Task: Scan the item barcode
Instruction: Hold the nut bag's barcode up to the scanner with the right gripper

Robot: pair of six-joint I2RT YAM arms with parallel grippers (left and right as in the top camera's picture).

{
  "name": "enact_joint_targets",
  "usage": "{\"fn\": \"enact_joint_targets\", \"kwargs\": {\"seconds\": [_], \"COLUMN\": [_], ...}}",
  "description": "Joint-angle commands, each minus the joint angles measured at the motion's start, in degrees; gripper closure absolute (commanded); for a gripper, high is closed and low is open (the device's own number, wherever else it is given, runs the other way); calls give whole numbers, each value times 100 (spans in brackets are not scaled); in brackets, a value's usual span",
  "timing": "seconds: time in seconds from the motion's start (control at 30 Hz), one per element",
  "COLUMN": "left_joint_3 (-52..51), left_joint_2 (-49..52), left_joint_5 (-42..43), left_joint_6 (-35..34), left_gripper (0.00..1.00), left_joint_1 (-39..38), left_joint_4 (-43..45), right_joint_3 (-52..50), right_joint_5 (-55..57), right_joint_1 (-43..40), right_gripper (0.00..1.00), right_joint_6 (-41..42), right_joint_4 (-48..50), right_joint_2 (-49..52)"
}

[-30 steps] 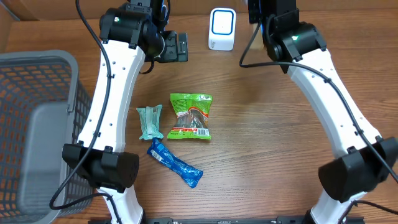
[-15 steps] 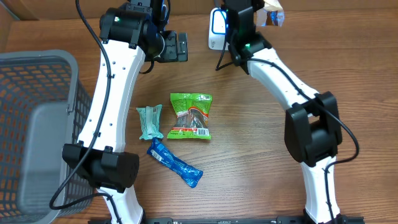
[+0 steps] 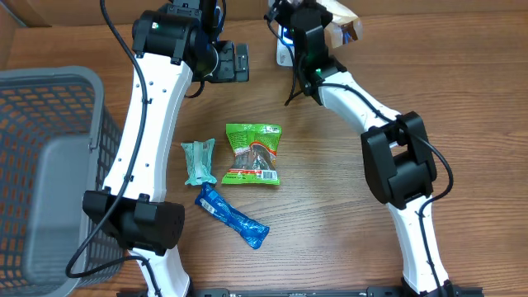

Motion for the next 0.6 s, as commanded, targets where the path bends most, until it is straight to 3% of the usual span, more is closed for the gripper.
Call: {"fn": "enact_joint_targets", "kwargs": {"seconds": [0.0, 0.57], "left_joint_3": [109, 109], "left_joint_2": [-114, -114], "left_joint_5": [-39, -39], "left_joint_6": [109, 109], "left_gripper": [0, 0], "left_joint_1": [13, 15], "left_joint_4": [4, 4], "right_joint_3": [98, 98], "right_joint_5": [-94, -208], "right_joint_1": [-22, -22], "right_gripper": [96, 96], "right_joint_6": [-494, -1016], "right_joint_4": [173, 699], "right_joint_2": [192, 275]}}
